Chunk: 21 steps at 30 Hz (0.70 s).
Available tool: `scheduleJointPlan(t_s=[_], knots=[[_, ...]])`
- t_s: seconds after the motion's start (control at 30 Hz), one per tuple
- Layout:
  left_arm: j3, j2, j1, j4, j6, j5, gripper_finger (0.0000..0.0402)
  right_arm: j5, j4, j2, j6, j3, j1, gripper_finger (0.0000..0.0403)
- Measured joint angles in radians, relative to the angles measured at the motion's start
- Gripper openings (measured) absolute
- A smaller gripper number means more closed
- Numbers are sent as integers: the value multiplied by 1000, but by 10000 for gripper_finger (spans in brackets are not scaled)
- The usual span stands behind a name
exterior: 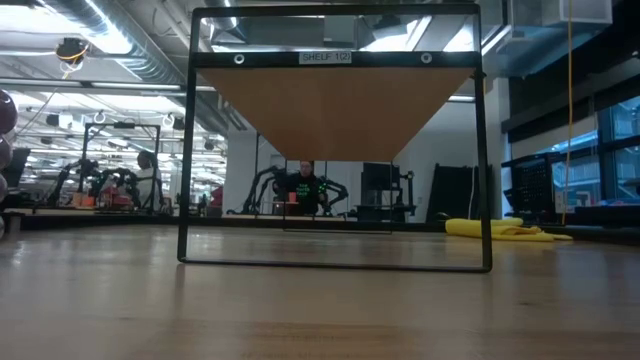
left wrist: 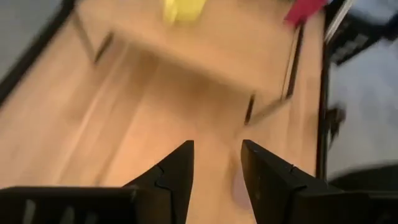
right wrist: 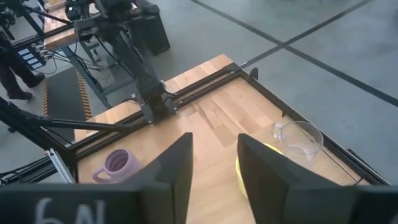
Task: Stack small to large cups/mugs on shelf
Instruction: Put the violet mug on the shelf
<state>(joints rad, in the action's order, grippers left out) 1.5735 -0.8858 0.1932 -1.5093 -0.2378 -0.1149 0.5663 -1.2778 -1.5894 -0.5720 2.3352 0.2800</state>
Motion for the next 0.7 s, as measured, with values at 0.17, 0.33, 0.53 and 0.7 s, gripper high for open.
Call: scheduleJointPlan(t_s=[0.17,0.33,0.53,0.7], knots=[[127,-46,-26,-23,-156,-133,128,0,0,0,-28,0,0,149],[71,-65,-120,-61,-313,-103,128,0,0,0,-26,0,0,160],[-158,-43,-352,-52,-467,-82,128,0,-33,0,-26,0,0,161],[-396,-1,-573,276,-578,27,128,-20,-63,0,-29,0,3,161]])
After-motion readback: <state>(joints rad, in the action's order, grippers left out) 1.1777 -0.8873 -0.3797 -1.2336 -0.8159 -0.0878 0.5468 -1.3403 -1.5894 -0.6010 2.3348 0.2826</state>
